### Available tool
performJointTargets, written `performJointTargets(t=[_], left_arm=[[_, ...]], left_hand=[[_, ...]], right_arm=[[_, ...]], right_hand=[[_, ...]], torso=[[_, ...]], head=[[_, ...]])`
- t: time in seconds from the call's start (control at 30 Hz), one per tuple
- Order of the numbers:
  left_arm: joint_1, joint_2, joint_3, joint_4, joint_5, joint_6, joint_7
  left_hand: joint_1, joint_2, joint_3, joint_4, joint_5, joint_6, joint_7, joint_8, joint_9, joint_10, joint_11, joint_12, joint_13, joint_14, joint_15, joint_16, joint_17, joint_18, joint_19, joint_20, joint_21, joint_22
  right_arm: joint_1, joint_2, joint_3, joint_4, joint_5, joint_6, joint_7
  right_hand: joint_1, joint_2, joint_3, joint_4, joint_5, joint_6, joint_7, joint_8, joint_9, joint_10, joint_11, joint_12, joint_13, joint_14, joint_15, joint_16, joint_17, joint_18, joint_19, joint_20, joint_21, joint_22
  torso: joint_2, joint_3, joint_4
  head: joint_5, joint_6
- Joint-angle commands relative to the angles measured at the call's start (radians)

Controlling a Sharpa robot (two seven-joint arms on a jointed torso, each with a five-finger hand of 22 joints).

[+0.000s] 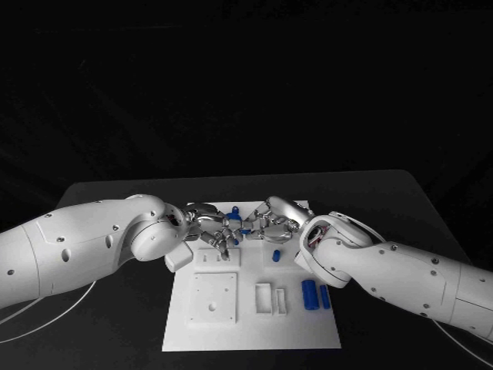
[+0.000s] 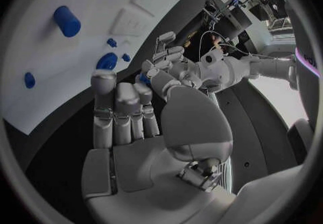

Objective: Assemble the parts on the task board

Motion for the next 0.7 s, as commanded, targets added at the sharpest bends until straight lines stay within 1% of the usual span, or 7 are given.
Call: performJointTargets(t=[0.03,0.13,0.17,0.23,0.33,0.4,0.7], left_arm=[[0.001,0.001,0.001,0.001,0.012,-0.013,0.001],[0.001,0.001,0.001,0.000,0.013,-0.014,0.000],[0.001,0.001,0.001,0.000,0.013,-0.014,-0.001],[0.001,0.000,0.001,-0.001,0.013,-0.015,-0.002],[0.001,0.000,0.001,-0.001,0.013,-0.016,-0.003],[0.001,0.000,0.001,-0.002,0.013,-0.015,-0.005],[0.001,0.001,0.001,-0.003,0.013,-0.015,-0.007]], left_hand=[[0.013,-0.002,-0.014,0.024,-0.006,0.004,0.004,0.000,-0.015,0.000,0.010,-0.001,-0.002,-0.002,0.006,-0.006,-0.003,-0.011,0.006,0.000,-0.009,-0.001],[0.016,0.001,-0.016,0.029,-0.007,-0.002,0.011,-0.022,-0.045,-0.003,0.014,-0.005,-0.004,-0.005,0.009,-0.010,-0.005,-0.011,0.005,0.002,-0.015,-0.002],[0.018,0.001,-0.019,0.030,-0.008,0.014,0.013,-0.036,-0.076,-0.002,0.014,-0.007,-0.006,-0.004,0.010,-0.011,-0.006,-0.010,0.006,0.004,-0.019,-0.003],[0.014,-0.002,-0.018,0.043,-0.011,0.007,0.015,-0.040,-0.104,-0.005,0.017,-0.010,-0.008,-0.007,0.012,-0.014,-0.009,-0.009,0.007,0.006,-0.028,-0.004],[0.016,-0.001,-0.018,0.043,-0.012,0.006,0.018,-0.046,-0.121,-0.007,0.019,-0.016,-0.012,-0.009,0.014,-0.019,-0.012,-0.009,0.008,0.008,-0.036,-0.006],[0.020,0.009,-0.017,0.039,-0.010,0.004,0.019,-0.051,-0.128,-0.008,0.020,-0.020,-0.014,-0.011,0.014,-0.023,-0.013,-0.009,0.008,0.008,-0.039,-0.007],[0.056,0.082,-0.008,0.000,0.005,0.005,0.020,-0.077,-0.163,-0.008,0.020,-0.030,-0.020,-0.010,0.015,-0.030,-0.017,-0.009,0.012,0.009,-0.053,-0.010]], right_arm=[[-0.001,0.001,0.000,0.003,-0.010,0.013,-0.001],[-0.002,0.001,0.000,0.004,-0.010,0.012,-0.001],[-0.002,0.001,0.000,0.004,-0.010,0.011,-0.002],[-0.002,0.000,0.000,0.004,-0.010,0.011,-0.002],[-0.002,0.000,0.000,0.004,-0.010,0.009,-0.003],[-0.002,0.000,0.000,0.005,-0.009,0.008,-0.004],[-0.002,0.000,0.000,0.008,-0.005,0.012,-0.004]], right_hand=[[-0.007,0.002,0.008,0.000,0.005,0.056,-0.007,0.007,0.001,0.003,-0.006,-0.004,0.001,0.000,-0.006,0.004,0.002,-0.018,0.030,-0.005,0.007,0.079],[-0.007,0.002,0.008,0.000,0.005,0.056,-0.007,0.007,0.001,0.003,-0.006,-0.004,0.001,0.000,-0.006,0.004,0.002,-0.018,0.030,-0.005,0.007,0.079],[-0.007,0.002,0.008,0.000,0.005,0.056,-0.007,0.007,0.001,0.003,-0.006,-0.004,0.001,0.000,-0.006,0.004,0.002,-0.018,0.030,-0.005,0.007,0.079],[-0.007,0.002,0.008,0.000,0.005,0.056,-0.007,0.007,0.001,0.003,-0.006,-0.004,0.001,0.000,-0.006,0.004,0.002,-0.018,0.030,-0.005,0.007,0.079],[-0.008,0.002,0.009,-0.001,0.006,0.056,-0.007,0.007,0.001,0.004,-0.006,-0.004,0.002,0.000,-0.006,0.004,0.002,-0.018,0.030,-0.005,0.008,0.078],[-0.008,0.002,0.009,-0.001,0.006,0.056,-0.007,0.007,0.001,0.004,-0.006,-0.004,0.002,0.000,-0.006,0.004,0.002,-0.018,0.030,-0.005,0.008,0.078],[-0.009,0.001,0.010,-0.001,0.008,0.056,-0.007,0.007,0.001,0.004,-0.006,-0.004,0.002,0.000,-0.006,0.004,0.003,-0.018,0.030,-0.005,0.008,0.078]], torso=[[0.000,0.0003,0.0006],[0.000,0.0001,0.0006],[0.000,0.0000,0.0006],[0.001,0.0002,0.0003],[0.001,0.0001,0.0001],[0.000,0.0001,-0.0001],[0.000,0.0005,-0.0001]], head=[[-0.001,-0.001],[-0.001,-0.001],[-0.001,-0.002],[-0.001,-0.002],[-0.001,-0.002],[-0.001,-0.001],[-0.001,-0.002]])
